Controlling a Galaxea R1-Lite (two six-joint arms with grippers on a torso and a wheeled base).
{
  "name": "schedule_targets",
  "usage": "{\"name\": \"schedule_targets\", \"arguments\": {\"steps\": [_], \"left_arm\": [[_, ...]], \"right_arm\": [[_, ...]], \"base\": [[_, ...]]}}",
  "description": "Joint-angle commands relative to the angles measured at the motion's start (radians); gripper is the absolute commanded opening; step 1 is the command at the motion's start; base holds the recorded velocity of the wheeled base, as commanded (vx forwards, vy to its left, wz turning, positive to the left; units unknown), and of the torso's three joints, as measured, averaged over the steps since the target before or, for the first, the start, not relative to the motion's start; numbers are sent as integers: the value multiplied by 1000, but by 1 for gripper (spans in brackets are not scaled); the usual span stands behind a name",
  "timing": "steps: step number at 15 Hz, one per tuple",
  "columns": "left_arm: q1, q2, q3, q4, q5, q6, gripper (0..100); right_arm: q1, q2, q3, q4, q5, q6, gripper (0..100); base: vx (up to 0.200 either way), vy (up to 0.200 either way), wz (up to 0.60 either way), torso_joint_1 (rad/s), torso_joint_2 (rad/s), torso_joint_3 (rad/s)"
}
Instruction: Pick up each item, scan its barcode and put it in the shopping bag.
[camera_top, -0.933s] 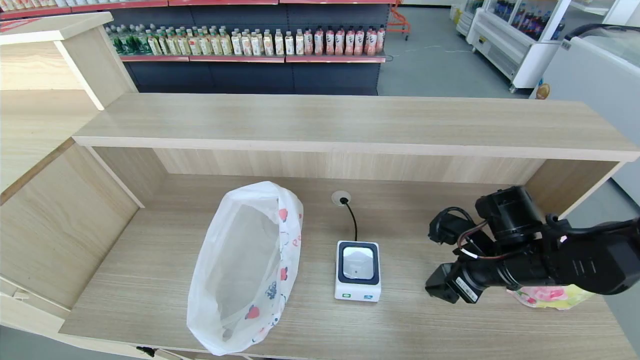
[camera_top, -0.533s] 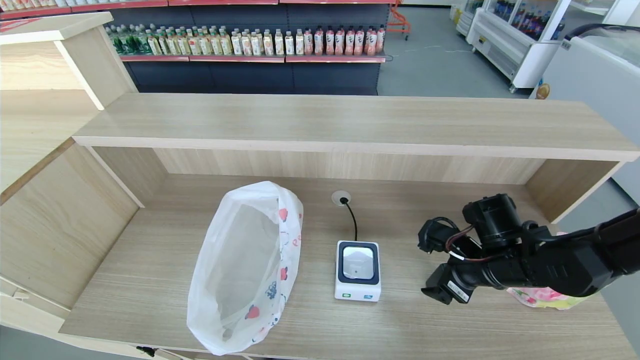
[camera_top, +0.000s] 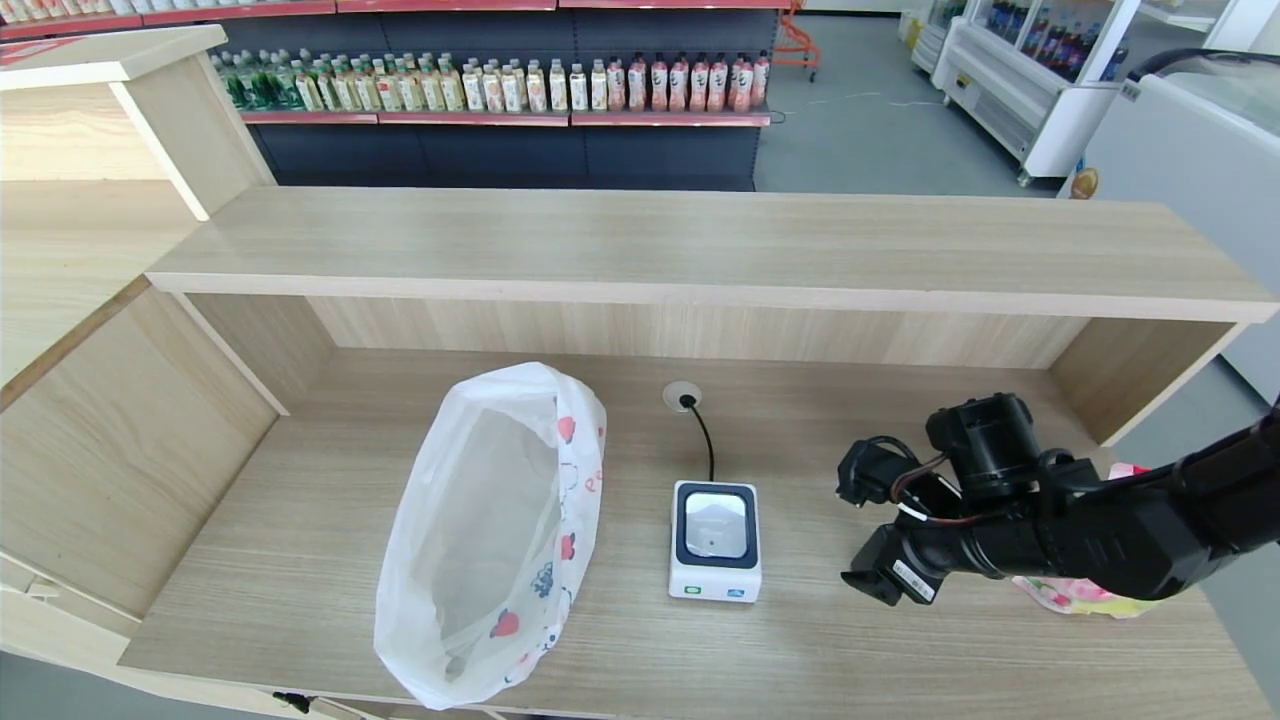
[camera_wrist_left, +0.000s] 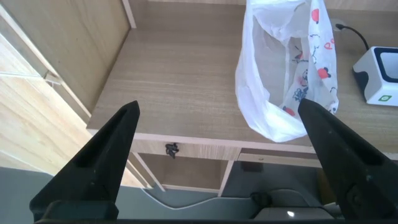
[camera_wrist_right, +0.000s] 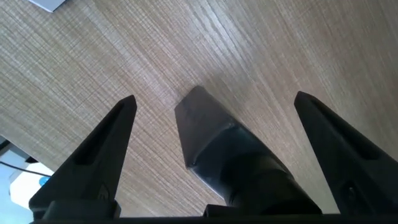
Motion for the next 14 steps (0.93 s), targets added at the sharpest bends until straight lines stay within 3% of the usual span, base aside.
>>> {"name": "schedule_targets", "arguments": {"steps": [1, 10, 14], "left_arm": [[0, 0, 0, 0, 0, 0, 100], [0, 0, 0, 0, 0, 0, 100], [0, 0, 0, 0, 0, 0, 100]], "right_arm": [[-4, 7, 13, -8, 3, 0, 0], [-15, -36, 36, -19, 5, 14, 0], [-63, -207, 37, -114, -6, 175, 0]], "base": [[0, 0, 0, 0, 0, 0], [0, 0, 0, 0, 0, 0], [0, 0, 0, 0, 0, 0]]}}
